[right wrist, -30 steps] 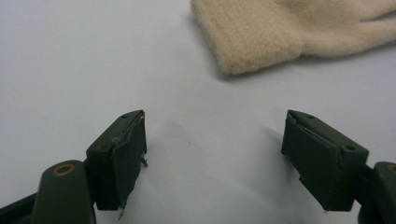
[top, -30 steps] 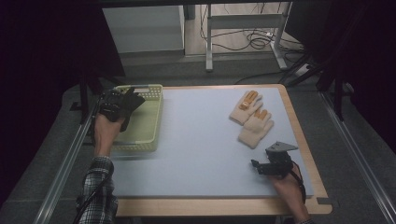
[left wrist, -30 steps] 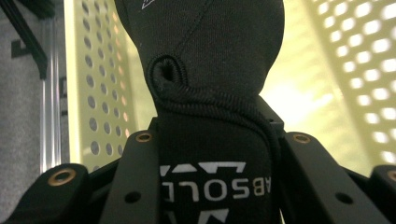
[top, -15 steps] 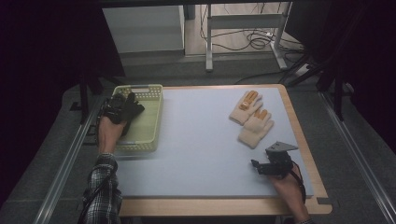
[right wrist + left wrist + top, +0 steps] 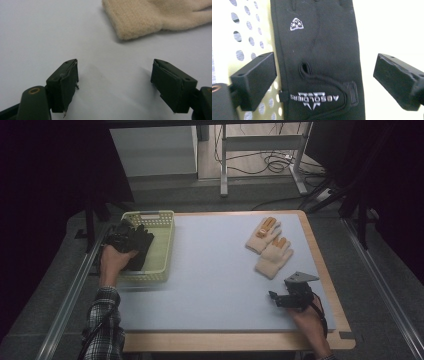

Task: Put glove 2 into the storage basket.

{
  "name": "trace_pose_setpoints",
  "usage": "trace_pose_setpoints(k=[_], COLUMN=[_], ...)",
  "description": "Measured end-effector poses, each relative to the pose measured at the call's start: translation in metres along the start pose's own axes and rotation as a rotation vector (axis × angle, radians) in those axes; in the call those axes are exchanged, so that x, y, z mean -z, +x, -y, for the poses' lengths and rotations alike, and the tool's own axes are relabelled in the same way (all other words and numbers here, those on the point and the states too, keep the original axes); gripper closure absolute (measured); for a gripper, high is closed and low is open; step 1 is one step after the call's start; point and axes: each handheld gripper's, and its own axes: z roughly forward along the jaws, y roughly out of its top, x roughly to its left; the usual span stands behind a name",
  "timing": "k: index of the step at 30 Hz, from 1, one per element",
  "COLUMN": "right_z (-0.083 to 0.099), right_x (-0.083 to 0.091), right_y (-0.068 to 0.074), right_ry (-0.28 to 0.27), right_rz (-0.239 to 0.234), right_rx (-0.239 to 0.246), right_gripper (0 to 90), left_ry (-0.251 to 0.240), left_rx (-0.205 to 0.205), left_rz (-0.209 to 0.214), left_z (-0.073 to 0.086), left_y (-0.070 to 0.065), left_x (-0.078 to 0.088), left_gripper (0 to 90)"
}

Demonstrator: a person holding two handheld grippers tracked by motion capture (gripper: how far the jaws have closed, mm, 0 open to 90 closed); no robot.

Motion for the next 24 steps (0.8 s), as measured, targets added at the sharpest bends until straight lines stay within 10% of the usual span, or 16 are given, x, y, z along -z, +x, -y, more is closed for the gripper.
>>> trace_pose_setpoints(k=[8,24], right_z=[0.0,0.0], right_x=[0.0,0.0], right_y=[0.0,0.0], right_ry=[0.0,0.002], right_rz=[0.001,0.002], right_rx=[0.001,0.002], right_gripper=[21.8,21.8], left_ry=[-0.086,-0.297], left_rx=[-0.006,-0.205], left_rz=[0.085,0.173], left_z=[0.01,0.033], left_y=[0.001,-0.044], left_x=[0.014,0.039], left_gripper=[2.7,2.4])
